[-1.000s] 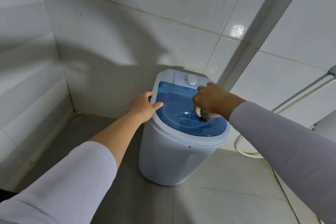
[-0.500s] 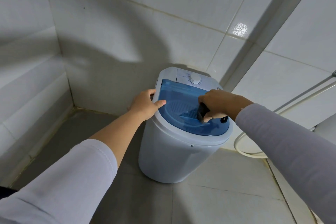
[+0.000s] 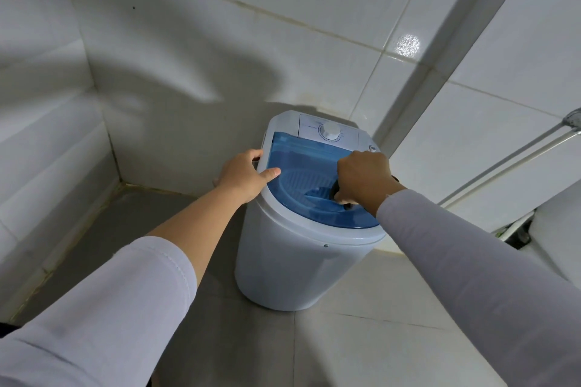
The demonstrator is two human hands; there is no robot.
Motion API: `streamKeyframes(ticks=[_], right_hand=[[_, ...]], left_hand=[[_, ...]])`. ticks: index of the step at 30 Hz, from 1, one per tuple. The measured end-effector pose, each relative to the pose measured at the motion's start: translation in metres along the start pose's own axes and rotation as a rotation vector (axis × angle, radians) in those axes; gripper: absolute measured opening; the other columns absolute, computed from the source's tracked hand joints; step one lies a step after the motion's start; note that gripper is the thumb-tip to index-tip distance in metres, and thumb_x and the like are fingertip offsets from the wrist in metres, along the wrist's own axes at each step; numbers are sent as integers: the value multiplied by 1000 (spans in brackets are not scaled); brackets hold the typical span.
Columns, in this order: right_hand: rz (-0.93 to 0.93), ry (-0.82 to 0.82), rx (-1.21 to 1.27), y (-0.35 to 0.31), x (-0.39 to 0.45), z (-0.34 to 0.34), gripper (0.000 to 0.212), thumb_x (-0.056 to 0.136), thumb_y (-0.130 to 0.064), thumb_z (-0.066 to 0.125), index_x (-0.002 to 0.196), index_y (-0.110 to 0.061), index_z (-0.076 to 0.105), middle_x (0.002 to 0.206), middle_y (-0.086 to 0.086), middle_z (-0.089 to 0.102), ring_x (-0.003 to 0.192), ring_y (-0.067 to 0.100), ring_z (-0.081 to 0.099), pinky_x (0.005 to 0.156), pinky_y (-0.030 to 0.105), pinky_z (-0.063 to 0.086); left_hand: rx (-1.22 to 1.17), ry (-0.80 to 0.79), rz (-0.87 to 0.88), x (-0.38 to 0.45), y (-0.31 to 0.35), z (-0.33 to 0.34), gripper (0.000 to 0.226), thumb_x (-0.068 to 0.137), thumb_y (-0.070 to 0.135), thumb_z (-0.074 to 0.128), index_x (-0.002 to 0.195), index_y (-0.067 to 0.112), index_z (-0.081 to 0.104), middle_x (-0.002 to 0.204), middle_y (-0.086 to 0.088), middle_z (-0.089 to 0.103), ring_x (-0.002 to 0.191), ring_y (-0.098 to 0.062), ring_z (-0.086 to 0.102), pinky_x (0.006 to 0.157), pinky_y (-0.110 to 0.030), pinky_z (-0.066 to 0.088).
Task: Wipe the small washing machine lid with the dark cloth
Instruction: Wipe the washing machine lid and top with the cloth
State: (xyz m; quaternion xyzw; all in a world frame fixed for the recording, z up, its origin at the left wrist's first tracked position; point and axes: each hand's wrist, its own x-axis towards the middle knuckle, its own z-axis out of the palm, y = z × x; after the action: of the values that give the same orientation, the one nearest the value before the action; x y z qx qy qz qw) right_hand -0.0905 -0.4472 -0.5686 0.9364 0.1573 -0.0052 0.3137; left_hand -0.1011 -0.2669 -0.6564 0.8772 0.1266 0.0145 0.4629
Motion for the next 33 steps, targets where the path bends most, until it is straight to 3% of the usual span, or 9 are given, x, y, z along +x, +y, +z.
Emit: streamKeyframes(ticks=[3, 7, 9, 14, 20, 25, 27, 29, 33], right_hand=[[-68, -81, 2, 0, 4, 0, 34, 82, -34, 61, 112, -19, 55, 82, 0, 49, 80, 22, 55, 64, 29, 39], [-165, -322, 262, 12, 4, -7, 26, 84, -33, 56, 106, -26, 45, 96, 3, 53, 85, 24, 51, 64, 29, 38], [-200, -329, 274, 16, 2, -12, 26, 88, -31, 52, 114, -27, 54, 102, 2, 55, 90, 23, 49, 72, 30, 39], [-289, -196, -40, 6, 6, -15, 36, 93, -21, 46, 125, -24, 60, 117, -1, 64, 103, 22, 60, 74, 29, 43], [-334, -138, -260, -19, 5, -23, 29, 95, -26, 51, 122, -17, 59, 98, 3, 59, 92, 21, 56, 82, 31, 43], [-269, -275, -101, -17, 5, -25, 30, 93, -23, 47, 120, -15, 57, 80, -1, 50, 84, 21, 51, 73, 30, 40], [-258, -294, -49, -16, 5, -26, 29, 93, -24, 47, 118, -15, 57, 70, -2, 43, 84, 22, 51, 72, 30, 41], [-264, -258, -52, -17, 5, -26, 28, 93, -24, 48, 116, -14, 59, 70, -2, 43, 83, 22, 51, 71, 30, 40], [-271, -208, -28, -20, 4, -23, 25, 92, -24, 48, 113, -14, 59, 89, 3, 52, 82, 22, 51, 68, 30, 39]], left_hand=[[-6, 0, 2, -1, 1, 0, 65, 85, 47, 62, 141, 24, 41, 145, -3, 47, 128, -29, 49, 105, -50, 42], [-10, -1, 9, -1, 1, -1, 64, 86, 45, 62, 141, 23, 41, 146, -3, 47, 130, -28, 48, 106, -49, 42], [-12, -1, 6, -2, 1, -1, 63, 85, 46, 62, 141, 23, 41, 145, -2, 48, 129, -28, 48, 106, -49, 42], [-28, -4, 7, -1, 1, -1, 64, 85, 45, 64, 141, 23, 41, 145, -1, 48, 129, -27, 48, 106, -47, 41], [-38, -2, 4, 2, -3, 0, 65, 83, 48, 64, 139, 25, 42, 144, 0, 49, 128, -27, 48, 106, -50, 41], [-58, 4, 21, 2, -3, 0, 64, 84, 44, 66, 140, 23, 43, 143, -1, 49, 129, -26, 49, 105, -42, 42], [-52, 8, 19, 3, -4, 0, 64, 83, 46, 65, 139, 24, 43, 143, -1, 50, 128, -26, 49, 105, -45, 43], [-42, 6, 17, 4, -6, 1, 65, 82, 49, 65, 139, 25, 43, 142, -1, 50, 127, -27, 49, 105, -49, 43], [-38, 0, 19, 5, -7, 2, 67, 82, 50, 65, 140, 25, 42, 143, -1, 49, 127, -29, 49, 104, -52, 43]])
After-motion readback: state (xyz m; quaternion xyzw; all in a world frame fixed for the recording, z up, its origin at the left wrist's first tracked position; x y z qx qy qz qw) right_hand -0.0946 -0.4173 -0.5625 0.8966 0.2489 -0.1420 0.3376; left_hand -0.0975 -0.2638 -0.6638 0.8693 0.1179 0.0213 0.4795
